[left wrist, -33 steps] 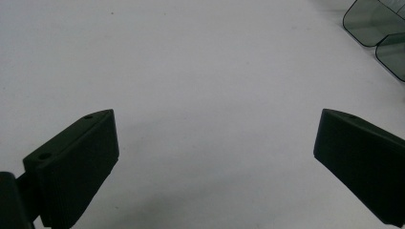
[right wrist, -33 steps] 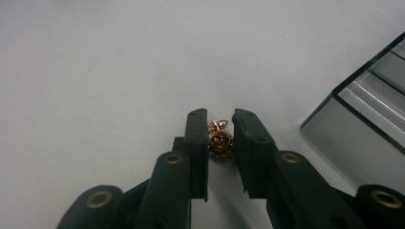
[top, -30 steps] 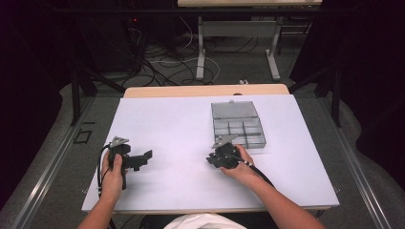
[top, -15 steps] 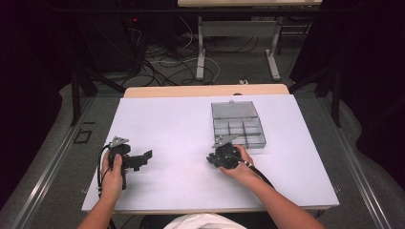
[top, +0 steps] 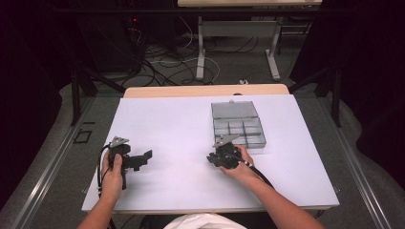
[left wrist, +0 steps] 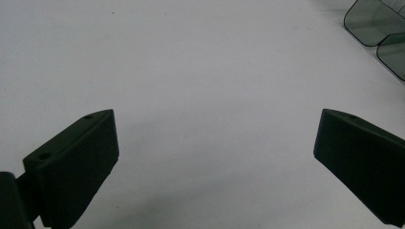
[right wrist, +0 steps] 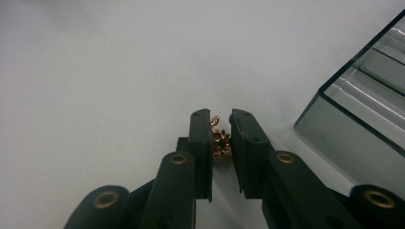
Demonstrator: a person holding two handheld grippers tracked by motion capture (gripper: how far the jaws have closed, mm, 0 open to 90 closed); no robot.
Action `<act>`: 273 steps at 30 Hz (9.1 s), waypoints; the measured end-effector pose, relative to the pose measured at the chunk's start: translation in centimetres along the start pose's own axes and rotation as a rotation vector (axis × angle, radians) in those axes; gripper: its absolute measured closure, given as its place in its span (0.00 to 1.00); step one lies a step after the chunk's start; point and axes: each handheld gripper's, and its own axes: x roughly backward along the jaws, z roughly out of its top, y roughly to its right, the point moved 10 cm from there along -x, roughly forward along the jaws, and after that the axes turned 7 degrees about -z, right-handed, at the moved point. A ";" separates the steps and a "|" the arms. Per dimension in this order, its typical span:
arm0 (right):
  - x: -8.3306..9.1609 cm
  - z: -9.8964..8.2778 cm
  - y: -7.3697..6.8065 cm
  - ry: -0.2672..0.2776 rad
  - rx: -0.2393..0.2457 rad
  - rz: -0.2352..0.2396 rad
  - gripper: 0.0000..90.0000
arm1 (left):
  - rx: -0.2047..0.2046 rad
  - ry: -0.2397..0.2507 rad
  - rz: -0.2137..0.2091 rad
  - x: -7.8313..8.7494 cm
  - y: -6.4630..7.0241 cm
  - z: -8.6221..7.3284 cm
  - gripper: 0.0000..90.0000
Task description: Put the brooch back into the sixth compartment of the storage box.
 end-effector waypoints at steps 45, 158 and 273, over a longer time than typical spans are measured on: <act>2.4 1.8 1.0 0.066 -0.141 -0.016 0.89 | 0.000 -0.006 0.001 0.0 0.0 -0.1 0.02; 7.5 0.5 13.4 0.136 -0.411 -0.262 0.89 | 0.001 -0.005 0.000 -0.1 0.0 -0.1 0.02; 10.6 -1.7 13.7 0.151 -0.339 -0.239 0.35 | 0.004 0.004 0.001 0.0 0.0 0.1 0.02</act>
